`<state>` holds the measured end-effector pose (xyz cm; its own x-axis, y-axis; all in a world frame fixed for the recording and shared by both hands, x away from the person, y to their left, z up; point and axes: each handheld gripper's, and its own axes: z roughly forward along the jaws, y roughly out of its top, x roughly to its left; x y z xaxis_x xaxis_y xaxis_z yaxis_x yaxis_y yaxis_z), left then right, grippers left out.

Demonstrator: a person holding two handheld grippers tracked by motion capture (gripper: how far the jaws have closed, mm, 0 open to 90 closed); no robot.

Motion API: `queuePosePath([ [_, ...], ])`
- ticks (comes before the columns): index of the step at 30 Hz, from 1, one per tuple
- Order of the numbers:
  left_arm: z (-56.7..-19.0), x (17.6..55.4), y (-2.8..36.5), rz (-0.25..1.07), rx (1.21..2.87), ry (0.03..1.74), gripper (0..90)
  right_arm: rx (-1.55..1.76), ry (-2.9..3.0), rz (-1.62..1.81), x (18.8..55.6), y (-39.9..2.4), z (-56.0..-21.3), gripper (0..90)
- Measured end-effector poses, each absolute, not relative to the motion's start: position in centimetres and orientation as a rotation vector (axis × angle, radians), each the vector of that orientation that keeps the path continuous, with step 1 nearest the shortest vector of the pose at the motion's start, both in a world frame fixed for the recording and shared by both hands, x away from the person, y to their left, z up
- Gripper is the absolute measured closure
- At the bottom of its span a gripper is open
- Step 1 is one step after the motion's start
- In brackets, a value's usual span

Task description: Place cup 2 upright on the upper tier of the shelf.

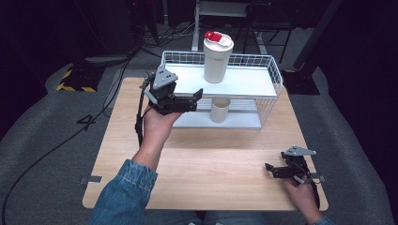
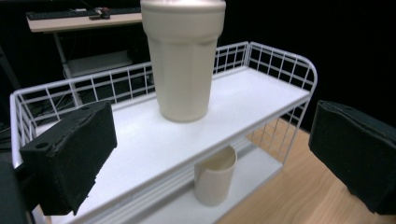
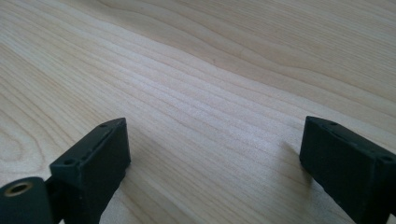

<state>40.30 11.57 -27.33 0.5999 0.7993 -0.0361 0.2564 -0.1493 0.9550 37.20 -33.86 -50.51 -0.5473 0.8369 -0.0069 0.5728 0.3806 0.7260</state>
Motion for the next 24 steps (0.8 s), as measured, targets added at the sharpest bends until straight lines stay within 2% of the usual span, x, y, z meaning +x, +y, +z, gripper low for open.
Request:
queuePosePath([
  [12, -30.3, 36.9, 14.5, 0.581, 1.765, 0.875, 1.4, 1.224, 2.271, 0.972, 37.2, -33.9, -50.5, 8.9],
  [24, -35.1, 33.9, 15.8, 0.529, 1.874, 0.852, 1.4, 1.228, 2.268, 0.973, 37.2, -33.8, -50.5, 8.9],
])
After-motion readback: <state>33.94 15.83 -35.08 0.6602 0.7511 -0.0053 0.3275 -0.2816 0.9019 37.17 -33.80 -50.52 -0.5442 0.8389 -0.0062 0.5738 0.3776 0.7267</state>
